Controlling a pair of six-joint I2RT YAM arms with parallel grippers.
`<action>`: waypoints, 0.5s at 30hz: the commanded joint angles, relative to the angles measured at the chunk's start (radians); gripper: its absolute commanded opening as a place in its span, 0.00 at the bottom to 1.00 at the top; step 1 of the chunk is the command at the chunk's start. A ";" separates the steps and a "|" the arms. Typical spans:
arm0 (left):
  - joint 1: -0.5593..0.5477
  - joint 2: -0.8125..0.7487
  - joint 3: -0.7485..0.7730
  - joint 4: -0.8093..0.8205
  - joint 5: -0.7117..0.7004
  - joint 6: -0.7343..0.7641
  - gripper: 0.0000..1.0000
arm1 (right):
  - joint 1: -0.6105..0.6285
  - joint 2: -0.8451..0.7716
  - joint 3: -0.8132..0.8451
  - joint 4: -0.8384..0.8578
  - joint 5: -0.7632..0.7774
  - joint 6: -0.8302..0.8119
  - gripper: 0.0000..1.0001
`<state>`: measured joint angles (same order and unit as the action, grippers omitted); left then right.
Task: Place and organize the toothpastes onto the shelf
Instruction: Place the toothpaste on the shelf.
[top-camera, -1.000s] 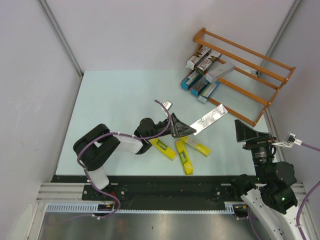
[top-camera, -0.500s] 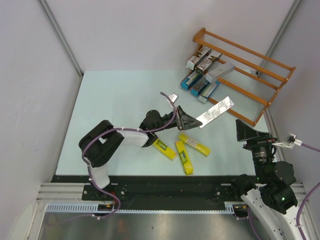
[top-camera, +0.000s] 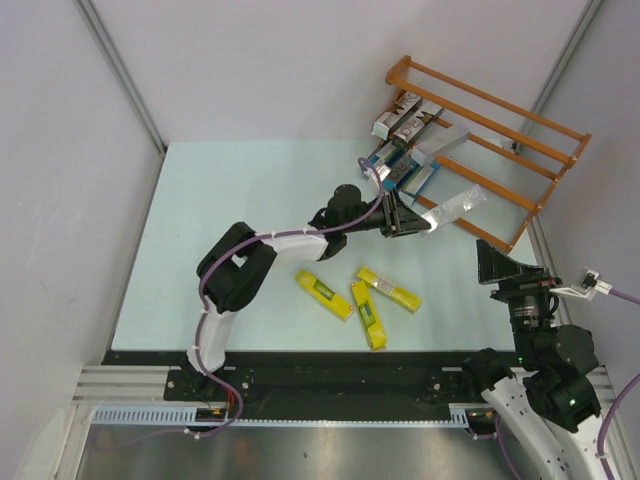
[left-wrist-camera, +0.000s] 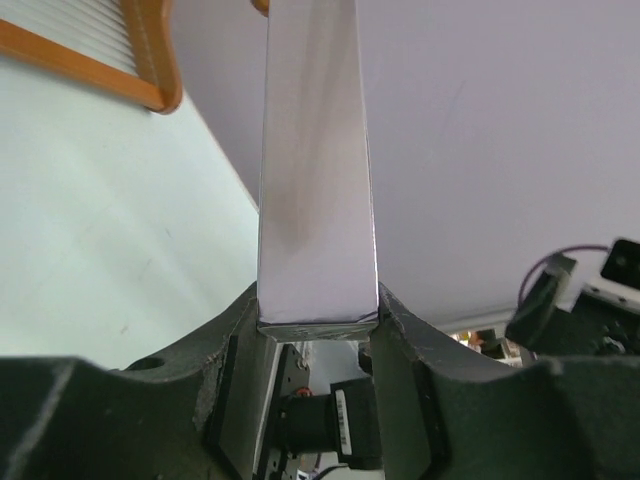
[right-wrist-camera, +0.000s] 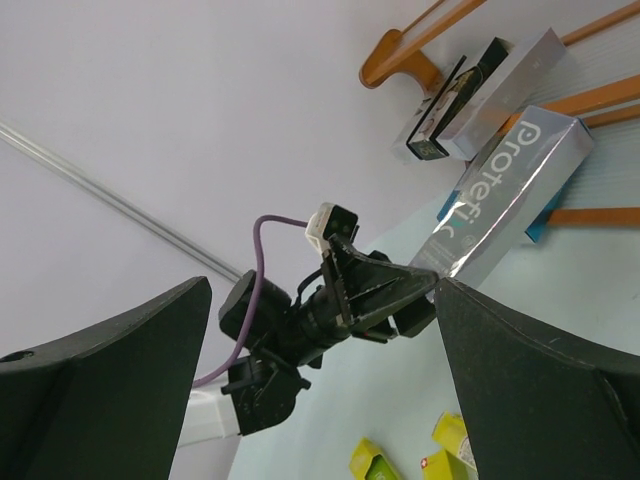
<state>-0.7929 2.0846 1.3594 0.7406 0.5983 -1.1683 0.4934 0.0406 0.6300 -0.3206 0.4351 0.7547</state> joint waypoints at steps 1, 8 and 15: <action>0.020 0.066 0.162 -0.058 0.011 0.019 0.20 | -0.001 -0.008 0.049 -0.017 0.030 -0.021 1.00; 0.034 0.180 0.343 -0.102 0.020 -0.021 0.20 | 0.001 -0.008 0.060 -0.029 0.030 -0.029 1.00; 0.041 0.261 0.480 -0.130 -0.012 -0.050 0.21 | -0.001 -0.008 0.068 -0.037 0.033 -0.037 1.00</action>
<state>-0.7597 2.3203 1.7176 0.5766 0.6041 -1.1896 0.4934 0.0406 0.6601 -0.3519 0.4450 0.7387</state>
